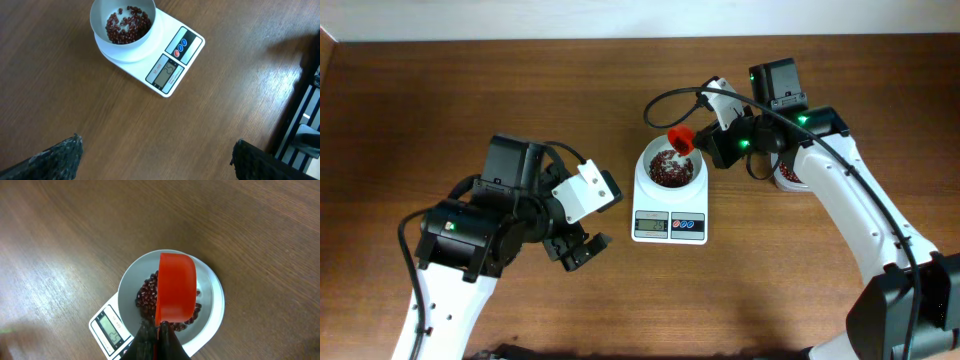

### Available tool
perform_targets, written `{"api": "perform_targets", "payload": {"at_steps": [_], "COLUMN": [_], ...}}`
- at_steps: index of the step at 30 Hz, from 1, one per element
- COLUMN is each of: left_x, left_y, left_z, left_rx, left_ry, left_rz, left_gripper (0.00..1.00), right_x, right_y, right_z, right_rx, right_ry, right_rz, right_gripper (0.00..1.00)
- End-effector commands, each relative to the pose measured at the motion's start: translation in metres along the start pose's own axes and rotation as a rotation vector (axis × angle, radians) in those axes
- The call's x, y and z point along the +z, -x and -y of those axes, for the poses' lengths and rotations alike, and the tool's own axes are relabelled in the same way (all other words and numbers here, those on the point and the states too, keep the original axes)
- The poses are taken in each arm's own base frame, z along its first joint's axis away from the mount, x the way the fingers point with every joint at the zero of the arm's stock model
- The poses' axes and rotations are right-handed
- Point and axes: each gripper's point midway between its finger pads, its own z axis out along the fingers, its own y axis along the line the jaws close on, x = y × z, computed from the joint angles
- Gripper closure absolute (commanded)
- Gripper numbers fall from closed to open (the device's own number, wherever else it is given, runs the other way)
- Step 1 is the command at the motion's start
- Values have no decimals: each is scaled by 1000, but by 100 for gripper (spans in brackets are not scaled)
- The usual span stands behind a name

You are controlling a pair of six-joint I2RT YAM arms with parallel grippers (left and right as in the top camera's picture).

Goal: Scoop and weigh 50g on scale
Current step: 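Tilt the red scoop to pour beans into the white bowl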

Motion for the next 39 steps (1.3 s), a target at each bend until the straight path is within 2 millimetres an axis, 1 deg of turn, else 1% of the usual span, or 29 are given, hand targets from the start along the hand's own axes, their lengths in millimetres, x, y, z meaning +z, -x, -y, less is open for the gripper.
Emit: {"api": "perform_targets", "payload": {"at_steps": [1, 3, 6, 15, 17, 21, 24, 25, 27, 30, 31, 33, 34, 35, 36, 39], "left_x": [-6, -6, -6, -6, -6, -6, -6, -6, -6, -6, -6, -6, -6, -6, -6, -6], "left_y": [4, 4, 4, 4, 4, 4, 4, 4, 4, 4, 4, 4, 4, 4, 4, 4], "left_z": [-3, -3, -3, -3, -3, -3, -3, -3, -3, -3, -3, -3, -3, -3, -3, -3], "left_rx": [-1, -1, -1, -1, -1, -1, -1, -1, -1, -1, -1, -1, -1, -1, -1, -1], "left_ry": [17, 17, 17, 17, 16, 17, 17, 17, 17, 17, 17, 17, 17, 17, 17, 17], "left_rz": [17, 17, 17, 17, 16, 17, 17, 17, 17, 17, 17, 17, 17, 17, 17, 17], "left_gripper": [1, 1, 1, 1, 1, 1, 1, 1, 1, 1, 1, 1, 1, 1, 1, 1], "right_x": [-10, -11, -10, -11, -11, -11, -12, -12, -12, -11, -11, -13, -14, -14, -13, -11], "right_y": [10, 10, 11, 15, 16, 18, 20, 19, 18, 15, 15, 19, 21, 21, 20, 7], "right_z": [-13, -12, -15, -10, -18, -19, -30, -30, -27, -19, -23, -37, -40, -38, -30, 7], "right_rx": [-10, -9, -10, 20, 23, 1, -8, -21, -39, -18, -17, -20, -24, -29, -28, 80], "right_ry": [37, 33, 47, 30, 70, 76, 138, 140, 121, 76, 94, 178, 197, 187, 141, -78], "right_rz": [39, 42, 43, 61, 66, 75, 87, 85, 83, 64, 67, 89, 98, 99, 90, 19], "right_gripper": [96, 96, 96, 96, 96, 96, 96, 96, 96, 96, 96, 96, 96, 96, 96, 96]}}
